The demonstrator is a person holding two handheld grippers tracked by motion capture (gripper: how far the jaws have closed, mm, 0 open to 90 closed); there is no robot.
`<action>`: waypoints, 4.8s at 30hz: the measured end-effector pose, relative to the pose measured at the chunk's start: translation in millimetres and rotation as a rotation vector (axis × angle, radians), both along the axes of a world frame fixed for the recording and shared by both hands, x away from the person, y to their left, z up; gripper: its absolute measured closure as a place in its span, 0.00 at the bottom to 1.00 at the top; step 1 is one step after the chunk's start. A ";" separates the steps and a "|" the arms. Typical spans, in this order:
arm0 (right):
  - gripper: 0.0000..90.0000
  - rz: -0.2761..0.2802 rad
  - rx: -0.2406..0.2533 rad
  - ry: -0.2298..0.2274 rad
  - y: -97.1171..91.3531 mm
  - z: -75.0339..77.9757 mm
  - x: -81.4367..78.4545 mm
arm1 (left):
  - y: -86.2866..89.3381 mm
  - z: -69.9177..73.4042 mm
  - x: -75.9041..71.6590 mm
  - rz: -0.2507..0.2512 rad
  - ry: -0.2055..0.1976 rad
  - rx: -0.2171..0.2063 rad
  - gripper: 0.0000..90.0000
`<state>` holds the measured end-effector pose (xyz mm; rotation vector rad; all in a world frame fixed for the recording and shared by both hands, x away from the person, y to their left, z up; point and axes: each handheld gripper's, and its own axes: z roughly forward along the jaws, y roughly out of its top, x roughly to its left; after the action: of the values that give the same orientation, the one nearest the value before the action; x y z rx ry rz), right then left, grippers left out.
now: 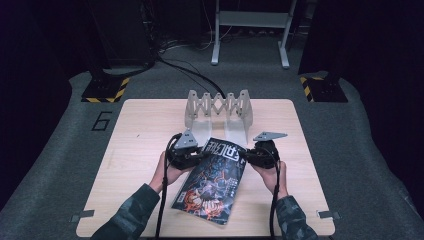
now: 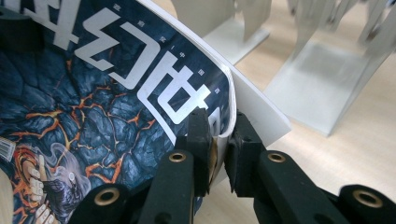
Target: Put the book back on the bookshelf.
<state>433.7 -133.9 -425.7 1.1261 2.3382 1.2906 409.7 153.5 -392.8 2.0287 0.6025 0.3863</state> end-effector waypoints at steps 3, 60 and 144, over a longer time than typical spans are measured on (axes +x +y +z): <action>0.90 0.000 -0.031 -0.048 2.4 14.1 -2.7 | 2.1 5.6 -0.2 0.013 -0.020 -0.010 0.87; 0.96 0.007 -0.186 -0.404 13.9 111.7 -31.0 | 24.4 12.0 -25.8 0.088 -0.320 -0.236 0.90; 0.51 0.001 0.055 -0.250 7.4 58.2 -5.6 | -13.4 86.9 6.9 -0.168 -0.113 0.156 0.66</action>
<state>428.1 -126.5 -367.6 0.9188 2.1334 1.4142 416.6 140.0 -305.9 2.1711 0.3387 0.4557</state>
